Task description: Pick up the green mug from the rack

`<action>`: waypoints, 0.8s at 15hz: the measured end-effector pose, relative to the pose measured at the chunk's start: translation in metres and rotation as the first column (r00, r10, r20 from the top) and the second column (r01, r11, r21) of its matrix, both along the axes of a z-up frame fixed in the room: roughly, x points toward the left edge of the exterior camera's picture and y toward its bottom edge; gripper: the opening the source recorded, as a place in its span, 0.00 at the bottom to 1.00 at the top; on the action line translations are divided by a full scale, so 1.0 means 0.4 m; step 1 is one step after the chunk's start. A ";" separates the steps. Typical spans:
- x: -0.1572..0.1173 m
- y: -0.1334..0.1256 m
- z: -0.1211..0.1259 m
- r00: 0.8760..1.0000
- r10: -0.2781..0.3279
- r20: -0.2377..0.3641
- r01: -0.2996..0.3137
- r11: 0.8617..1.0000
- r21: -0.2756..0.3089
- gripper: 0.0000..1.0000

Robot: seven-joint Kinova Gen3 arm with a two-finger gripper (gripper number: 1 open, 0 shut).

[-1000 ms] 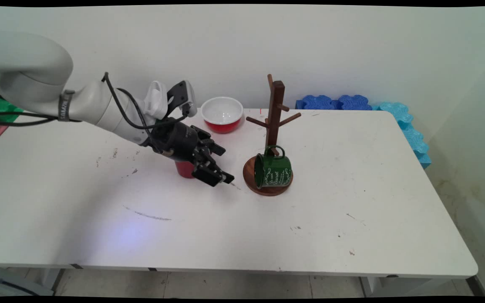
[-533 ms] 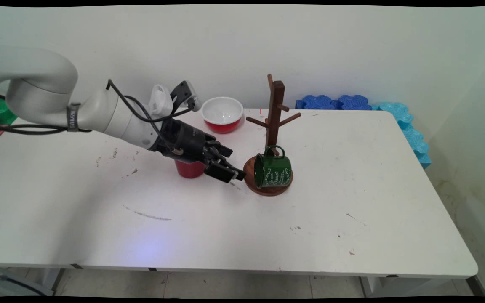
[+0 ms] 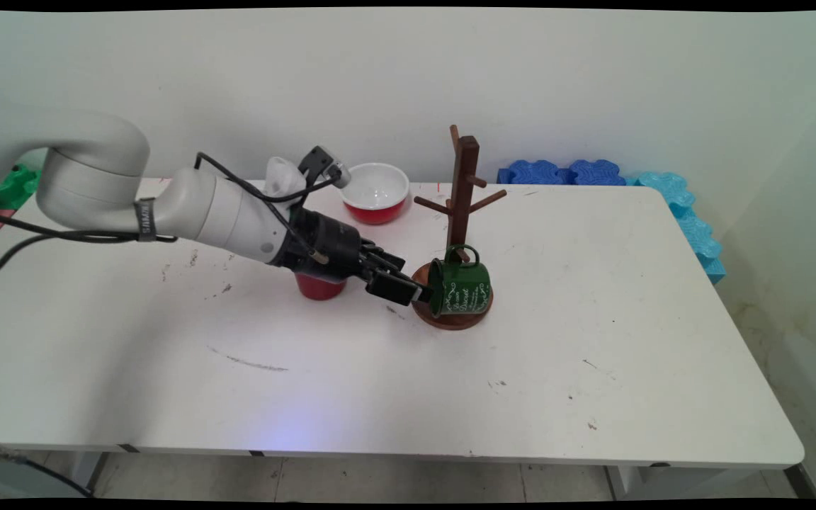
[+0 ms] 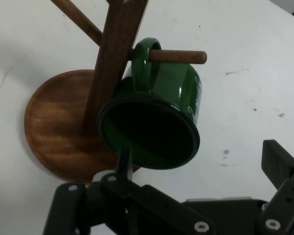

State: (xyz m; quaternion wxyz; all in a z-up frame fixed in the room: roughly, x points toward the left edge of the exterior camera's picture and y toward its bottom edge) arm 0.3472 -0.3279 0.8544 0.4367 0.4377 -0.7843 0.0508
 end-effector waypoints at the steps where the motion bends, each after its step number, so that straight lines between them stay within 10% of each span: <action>1: -0.005 -0.001 -0.005 1.000 0.006 -0.009 -0.006 1.000 0.006 1.00; 12: -0.044 -0.011 -0.043 0.997 0.028 -0.068 -0.025 0.999 0.046 1.00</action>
